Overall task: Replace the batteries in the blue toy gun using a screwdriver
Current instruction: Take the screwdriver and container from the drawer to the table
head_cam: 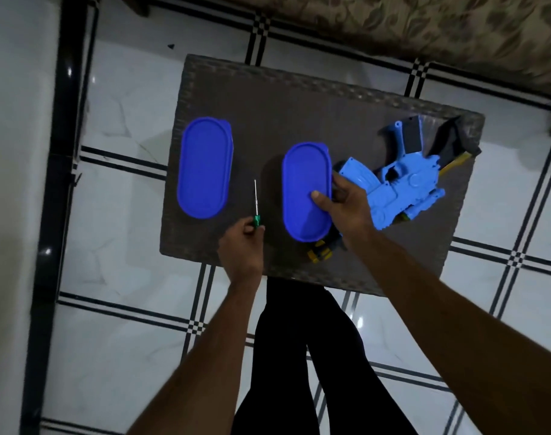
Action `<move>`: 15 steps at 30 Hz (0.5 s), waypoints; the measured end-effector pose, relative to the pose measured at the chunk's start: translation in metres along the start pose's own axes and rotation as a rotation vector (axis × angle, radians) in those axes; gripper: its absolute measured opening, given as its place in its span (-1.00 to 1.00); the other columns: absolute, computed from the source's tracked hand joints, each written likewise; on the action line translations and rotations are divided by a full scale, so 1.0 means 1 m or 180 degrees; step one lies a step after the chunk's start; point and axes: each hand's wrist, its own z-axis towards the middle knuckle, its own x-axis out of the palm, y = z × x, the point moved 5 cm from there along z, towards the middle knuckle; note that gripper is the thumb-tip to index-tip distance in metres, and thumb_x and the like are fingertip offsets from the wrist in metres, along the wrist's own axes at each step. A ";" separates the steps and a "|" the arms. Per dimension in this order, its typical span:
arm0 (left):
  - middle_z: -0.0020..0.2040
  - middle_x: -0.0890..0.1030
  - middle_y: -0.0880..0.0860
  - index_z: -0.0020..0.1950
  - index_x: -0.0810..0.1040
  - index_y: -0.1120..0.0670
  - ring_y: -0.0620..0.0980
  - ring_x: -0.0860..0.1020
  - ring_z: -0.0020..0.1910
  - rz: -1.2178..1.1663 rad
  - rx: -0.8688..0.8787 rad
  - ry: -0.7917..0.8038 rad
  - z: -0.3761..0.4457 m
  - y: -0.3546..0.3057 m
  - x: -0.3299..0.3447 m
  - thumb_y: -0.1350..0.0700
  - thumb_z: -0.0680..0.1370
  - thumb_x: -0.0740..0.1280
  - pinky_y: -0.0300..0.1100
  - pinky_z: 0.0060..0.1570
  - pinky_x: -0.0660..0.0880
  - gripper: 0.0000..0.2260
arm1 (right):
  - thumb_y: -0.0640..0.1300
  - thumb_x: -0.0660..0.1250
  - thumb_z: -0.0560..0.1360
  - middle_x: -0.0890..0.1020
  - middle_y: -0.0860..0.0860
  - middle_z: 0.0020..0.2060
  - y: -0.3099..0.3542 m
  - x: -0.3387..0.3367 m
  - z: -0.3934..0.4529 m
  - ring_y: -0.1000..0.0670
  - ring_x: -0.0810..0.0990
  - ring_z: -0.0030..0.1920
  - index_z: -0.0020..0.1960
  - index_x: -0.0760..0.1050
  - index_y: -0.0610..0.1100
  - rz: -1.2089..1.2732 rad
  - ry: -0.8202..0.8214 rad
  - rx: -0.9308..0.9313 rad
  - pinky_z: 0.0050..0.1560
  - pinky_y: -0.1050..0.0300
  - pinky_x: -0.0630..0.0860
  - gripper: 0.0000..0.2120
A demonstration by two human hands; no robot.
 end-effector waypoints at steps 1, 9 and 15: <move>-0.06 0.71 0.02 0.10 0.66 0.06 0.04 0.65 -0.04 -0.0001 0.0015 0.0000 0.000 0.002 0.002 0.05 0.47 0.47 -0.01 0.00 0.58 -0.77 | -0.39 0.44 0.46 0.60 -0.05 0.10 0.000 0.000 0.000 0.27 0.64 -0.20 0.39 0.44 -0.31 -0.0071 -0.0036 0.0017 -0.21 0.41 0.56 -0.49; -0.08 0.68 -0.02 0.08 0.61 0.03 0.05 0.63 -0.05 0.0286 0.0069 -0.0062 -0.005 0.003 -0.013 -0.03 0.44 0.49 -0.13 -0.13 0.47 -0.73 | -0.02 0.52 0.44 0.70 -0.05 0.04 0.009 -0.021 -0.015 -0.03 0.67 0.06 0.31 0.54 -0.14 -0.0816 -0.0415 0.0091 0.12 0.05 0.61 -0.51; -0.10 0.68 -0.03 0.06 0.60 0.02 0.03 0.63 -0.11 0.0483 0.0546 -0.0013 -0.065 -0.033 -0.055 -0.05 0.50 0.42 -0.20 -0.21 0.46 -0.79 | -0.19 0.37 0.52 0.67 0.02 -0.14 0.049 -0.079 -0.081 0.07 0.64 -0.09 0.08 0.62 -0.14 -0.1175 -0.0488 -0.0272 0.12 -0.04 0.60 -0.85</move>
